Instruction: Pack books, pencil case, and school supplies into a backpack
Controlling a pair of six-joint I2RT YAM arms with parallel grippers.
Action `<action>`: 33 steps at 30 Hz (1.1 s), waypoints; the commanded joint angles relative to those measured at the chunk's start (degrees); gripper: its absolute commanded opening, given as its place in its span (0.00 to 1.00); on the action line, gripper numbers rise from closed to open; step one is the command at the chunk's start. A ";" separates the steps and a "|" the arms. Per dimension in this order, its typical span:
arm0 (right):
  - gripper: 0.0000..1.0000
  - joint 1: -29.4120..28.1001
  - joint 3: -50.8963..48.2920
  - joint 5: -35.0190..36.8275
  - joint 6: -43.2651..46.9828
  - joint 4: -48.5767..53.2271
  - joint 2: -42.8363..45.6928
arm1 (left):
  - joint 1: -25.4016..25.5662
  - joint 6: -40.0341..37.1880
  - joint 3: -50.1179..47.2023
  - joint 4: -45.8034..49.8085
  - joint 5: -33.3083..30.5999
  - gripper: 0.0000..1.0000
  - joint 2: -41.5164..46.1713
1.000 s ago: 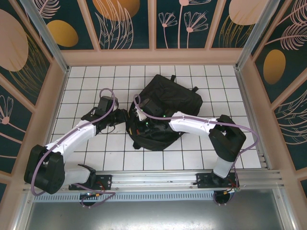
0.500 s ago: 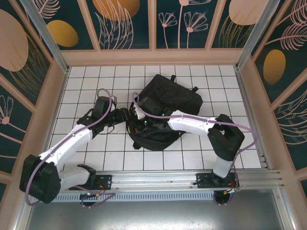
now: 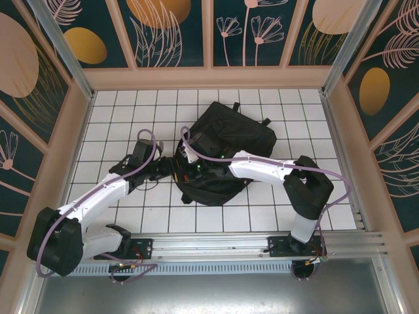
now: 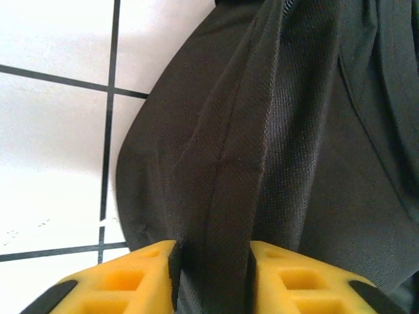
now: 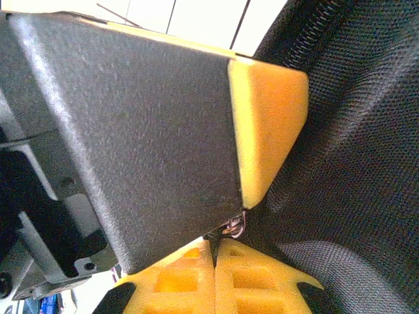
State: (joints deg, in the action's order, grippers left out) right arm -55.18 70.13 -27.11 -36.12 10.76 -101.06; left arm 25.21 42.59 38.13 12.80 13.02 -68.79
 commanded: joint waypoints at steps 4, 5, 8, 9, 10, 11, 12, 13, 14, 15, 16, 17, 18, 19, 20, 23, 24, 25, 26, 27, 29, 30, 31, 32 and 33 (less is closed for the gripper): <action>0.00 -0.37 1.73 -1.96 -0.67 0.88 -0.25 | 0.45 -0.88 1.66 -0.32 -6.38 0.00 -1.80; 0.00 -0.50 1.77 -1.96 -0.54 1.62 -0.03 | 0.45 -1.08 1.98 0.01 -8.29 0.00 -1.47; 0.00 -0.48 1.49 -2.24 0.38 4.11 1.02 | 0.41 -1.17 2.61 0.97 -11.88 0.00 -0.36; 0.00 -0.47 1.29 -2.33 0.88 5.19 1.45 | 0.35 -1.29 2.78 1.00 -12.36 0.00 -0.21; 0.00 -0.46 1.03 -2.33 1.32 5.97 1.87 | 0.37 -1.37 2.87 1.09 -12.74 0.00 0.00; 0.00 -0.50 0.66 -2.33 1.80 6.88 2.43 | 0.36 -1.43 3.00 1.26 -13.21 0.00 0.10; 0.00 -0.46 0.16 -2.24 2.29 7.80 2.91 | 0.36 -1.43 3.17 1.42 -13.74 0.00 0.15; 0.00 -0.41 -0.30 -2.24 2.72 8.57 3.28 | 0.36 -1.48 3.26 1.53 -14.14 0.00 0.29; 0.00 -0.50 -0.75 -2.35 3.17 9.48 3.55 | 0.36 -1.54 3.40 1.66 -14.42 0.00 0.39; 0.00 -0.50 -1.06 -2.19 3.56 10.36 3.87 | 0.36 -1.69 3.40 1.71 -14.79 0.00 0.48; 0.00 -0.50 -1.59 -2.07 4.00 11.18 4.32 | 0.36 -1.80 3.44 1.87 -15.25 0.00 0.67; 0.00 -0.38 -2.11 -1.98 4.33 11.88 4.97 | 0.32 -1.97 3.59 2.12 -15.86 0.00 0.77; 0.00 -0.25 -2.57 -1.83 4.55 12.48 5.49 | 0.29 -2.13 3.66 2.39 -16.51 0.00 0.90; 0.00 -0.11 -3.08 -1.80 4.72 12.98 6.21 | 0.36 -2.16 3.79 2.79 -17.24 0.00 1.03; 0.00 0.06 -3.63 -1.77 4.80 13.29 7.12 | 0.36 -2.32 3.88 3.06 -17.78 0.00 1.25; 0.00 0.70 -4.89 -1.36 5.26 14.31 9.19 | 0.36 -2.33 3.96 3.59 -18.98 0.00 1.74; 0.00 0.97 -5.20 -1.49 5.42 14.72 9.61 | 0.36 -2.29 4.04 3.68 -19.14 0.00 1.86; 0.00 1.27 -5.50 -1.54 5.61 15.25 10.06 | 0.36 -2.26 4.12 3.86 -19.41 0.00 1.98; 0.00 1.45 -5.74 -1.54 5.78 15.69 10.38 | 0.35 -2.33 4.16 3.97 -19.68 0.00 2.06; 0.00 1.56 -6.07 -1.62 6.03 16.14 10.74 | 0.26 -2.37 4.23 4.14 -20.16 0.00 2.08; 0.00 1.65 -6.90 -1.54 6.79 17.35 11.49 | 0.27 -2.38 4.48 4.58 -21.07 0.00 2.15; 0.00 1.70 -7.42 -1.45 7.10 18.06 11.96 | 0.23 -2.34 4.63 4.69 -21.51 0.00 2.17; 0.00 1.80 -8.03 -1.53 7.28 18.69 12.41 | 0.22 -2.38 4.82 4.82 -22.01 0.00 2.26; 0.00 2.06 -8.51 -1.54 7.57 19.30 12.79 | 0.13 -2.42 5.00 4.94 -22.46 0.00 2.26; 0.00 2.24 -8.89 -1.47 8.07 20.20 13.21 | 0.10 -2.37 5.26 5.19 -22.84 0.00 2.31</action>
State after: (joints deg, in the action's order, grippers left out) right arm -53.43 63.92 -26.61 -30.30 17.45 -91.74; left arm 27.57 42.02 41.32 16.80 4.43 -67.46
